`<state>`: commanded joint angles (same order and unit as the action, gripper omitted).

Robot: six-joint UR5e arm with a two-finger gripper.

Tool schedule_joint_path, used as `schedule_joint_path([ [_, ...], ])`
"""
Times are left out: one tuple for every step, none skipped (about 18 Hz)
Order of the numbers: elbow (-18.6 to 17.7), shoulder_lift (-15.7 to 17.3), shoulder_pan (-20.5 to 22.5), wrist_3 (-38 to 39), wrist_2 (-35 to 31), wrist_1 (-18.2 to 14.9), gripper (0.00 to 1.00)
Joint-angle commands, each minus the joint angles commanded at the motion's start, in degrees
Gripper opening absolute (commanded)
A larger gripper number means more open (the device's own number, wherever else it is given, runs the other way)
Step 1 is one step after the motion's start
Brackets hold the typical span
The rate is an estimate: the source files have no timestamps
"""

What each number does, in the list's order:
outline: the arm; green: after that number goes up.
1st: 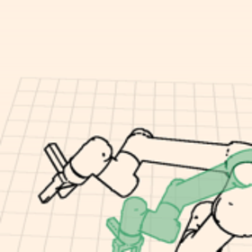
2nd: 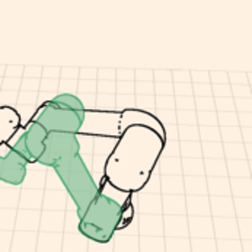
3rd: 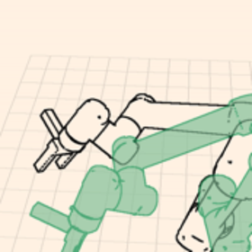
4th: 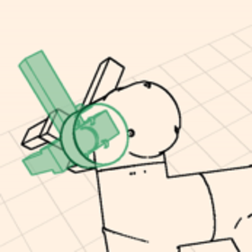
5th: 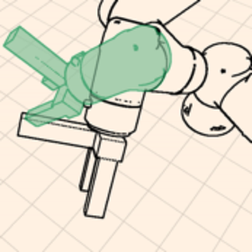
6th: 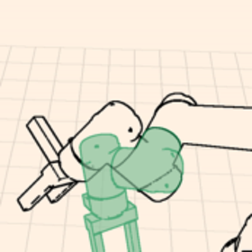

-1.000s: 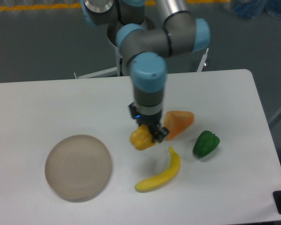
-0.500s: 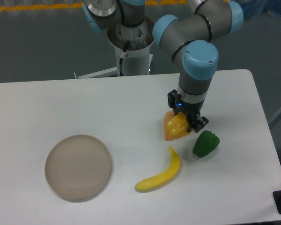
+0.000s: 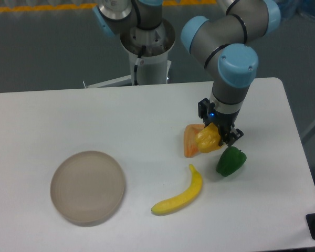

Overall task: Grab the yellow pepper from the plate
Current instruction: 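Carry the held yellow pepper beside the orange wedge and green pepper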

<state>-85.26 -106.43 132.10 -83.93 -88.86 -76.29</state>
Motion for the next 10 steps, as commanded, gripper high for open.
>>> schedule_joint_path([
  [0.2, 0.0, -0.1, -0.3, 0.1, 0.0, 0.13],
  [0.3, 0.0, -0.1, -0.7, 0.1, 0.0, 0.13],
  [0.3, 0.0, -0.1, -1.6, 0.0, 0.0, 0.13],
  [0.3, 0.0, -0.1, -2.5, -0.1, 0.0, 0.14],
  [0.3, 0.0, -0.1, -2.9, -0.3, 0.1, 0.14],
  [0.3, 0.0, -0.2, -3.0, -0.3, 0.1, 0.14],
  [0.2, 0.0, -0.3, -3.0, -0.4, 0.1, 0.14],
  [0.2, 0.0, -0.3, -3.0, -0.4, 0.1, 0.14],
  [0.3, 0.0, -0.3, -3.0, -0.4, 0.1, 0.14],
  [0.3, 0.1, -0.3, -3.0, -0.5, 0.2, 0.14],
])
